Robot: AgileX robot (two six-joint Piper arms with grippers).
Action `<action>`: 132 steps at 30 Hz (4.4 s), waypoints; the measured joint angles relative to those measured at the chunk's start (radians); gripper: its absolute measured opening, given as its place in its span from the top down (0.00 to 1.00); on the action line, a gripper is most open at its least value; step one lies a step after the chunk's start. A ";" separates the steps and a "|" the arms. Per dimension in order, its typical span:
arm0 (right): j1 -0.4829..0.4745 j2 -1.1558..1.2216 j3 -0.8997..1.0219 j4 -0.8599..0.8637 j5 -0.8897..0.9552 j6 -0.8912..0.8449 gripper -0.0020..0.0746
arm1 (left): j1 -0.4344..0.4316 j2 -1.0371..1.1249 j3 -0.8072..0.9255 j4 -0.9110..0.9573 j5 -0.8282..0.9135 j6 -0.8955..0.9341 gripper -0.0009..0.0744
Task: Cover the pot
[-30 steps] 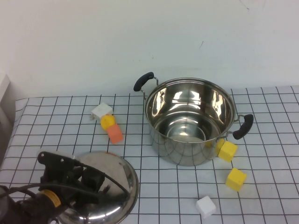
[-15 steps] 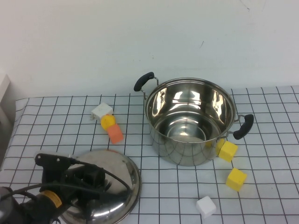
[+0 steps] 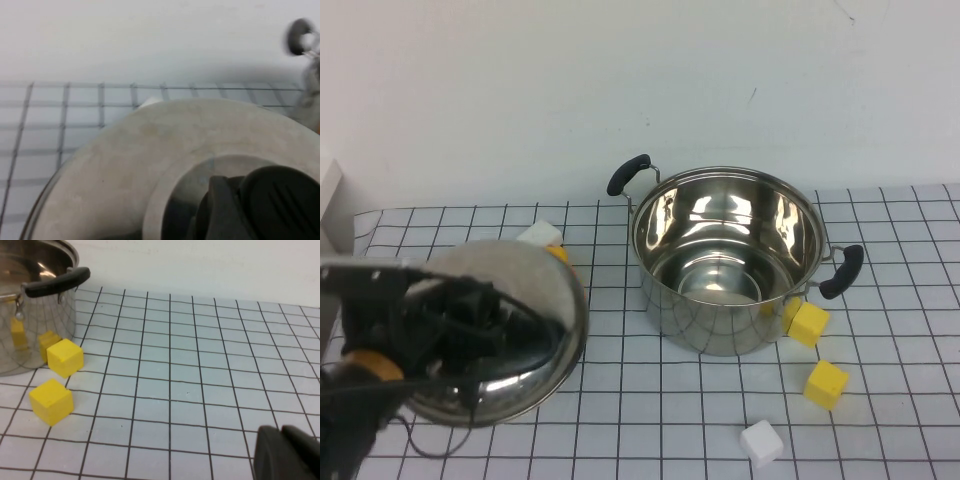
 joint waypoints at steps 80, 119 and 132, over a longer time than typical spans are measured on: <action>0.000 0.000 0.000 0.000 0.000 0.000 0.96 | -0.416 0.533 -1.117 0.459 0.681 -0.395 0.34; 0.000 0.000 0.000 0.000 0.000 0.000 0.96 | -0.416 -0.512 -0.689 0.428 1.337 -0.479 0.99; 0.000 0.000 0.000 0.000 0.000 0.000 0.96 | -0.416 -1.034 -0.145 0.415 1.282 -0.553 0.99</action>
